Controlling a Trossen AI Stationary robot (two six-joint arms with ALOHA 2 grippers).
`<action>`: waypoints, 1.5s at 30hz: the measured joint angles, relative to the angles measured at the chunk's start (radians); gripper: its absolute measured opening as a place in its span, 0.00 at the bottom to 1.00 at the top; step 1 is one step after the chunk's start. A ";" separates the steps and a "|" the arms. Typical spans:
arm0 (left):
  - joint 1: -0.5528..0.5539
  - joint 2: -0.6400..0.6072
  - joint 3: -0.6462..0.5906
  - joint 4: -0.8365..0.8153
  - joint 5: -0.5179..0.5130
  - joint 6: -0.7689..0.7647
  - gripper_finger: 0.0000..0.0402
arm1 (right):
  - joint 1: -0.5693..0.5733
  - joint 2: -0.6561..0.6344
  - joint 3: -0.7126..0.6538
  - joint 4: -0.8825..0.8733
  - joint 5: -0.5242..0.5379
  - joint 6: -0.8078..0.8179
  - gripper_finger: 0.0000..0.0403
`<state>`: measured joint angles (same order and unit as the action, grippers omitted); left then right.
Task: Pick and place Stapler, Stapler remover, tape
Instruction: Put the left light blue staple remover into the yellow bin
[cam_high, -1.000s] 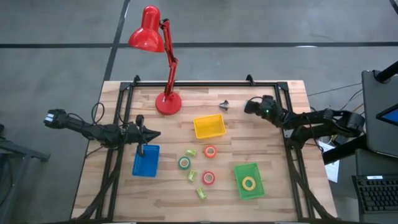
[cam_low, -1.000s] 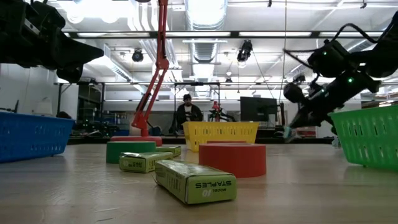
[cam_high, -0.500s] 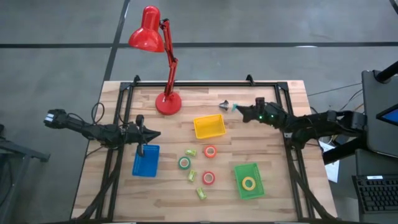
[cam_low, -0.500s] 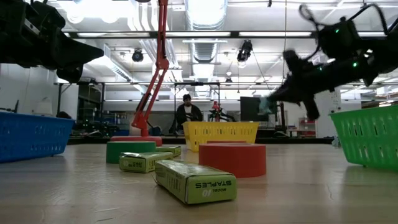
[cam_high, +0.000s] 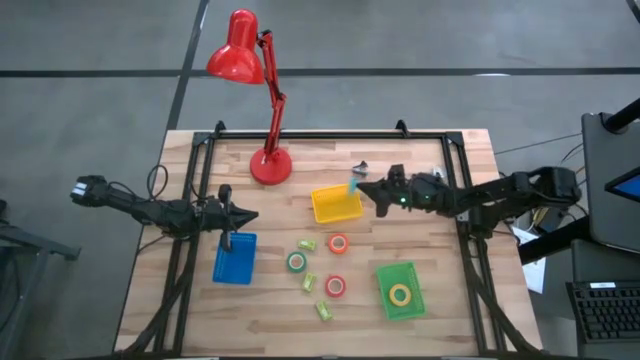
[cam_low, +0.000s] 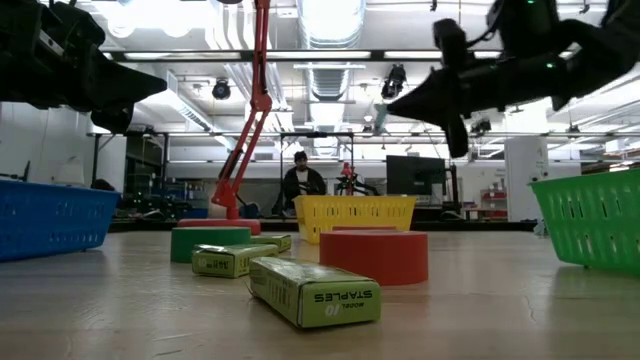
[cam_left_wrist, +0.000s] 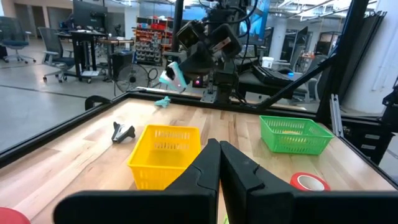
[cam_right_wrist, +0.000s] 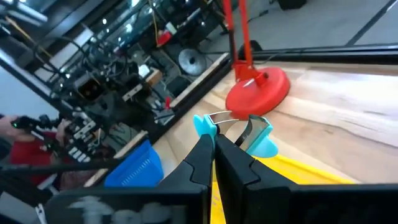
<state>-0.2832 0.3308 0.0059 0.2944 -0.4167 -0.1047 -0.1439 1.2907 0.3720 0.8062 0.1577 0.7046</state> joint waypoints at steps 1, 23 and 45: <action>0.000 0.000 0.000 0.000 0.000 0.000 0.02 | 0.006 0.024 0.020 -0.007 0.000 -0.009 0.02; 0.000 0.000 0.000 0.000 0.000 0.000 0.02 | 0.030 0.273 0.192 -0.209 -0.046 0.021 0.02; 0.000 0.000 0.000 0.000 0.000 0.000 0.02 | 0.028 0.269 0.192 -0.271 -0.025 -0.011 0.02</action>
<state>-0.2832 0.3309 0.0059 0.2945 -0.4164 -0.1049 -0.1158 1.5597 0.5639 0.5348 0.1326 0.6940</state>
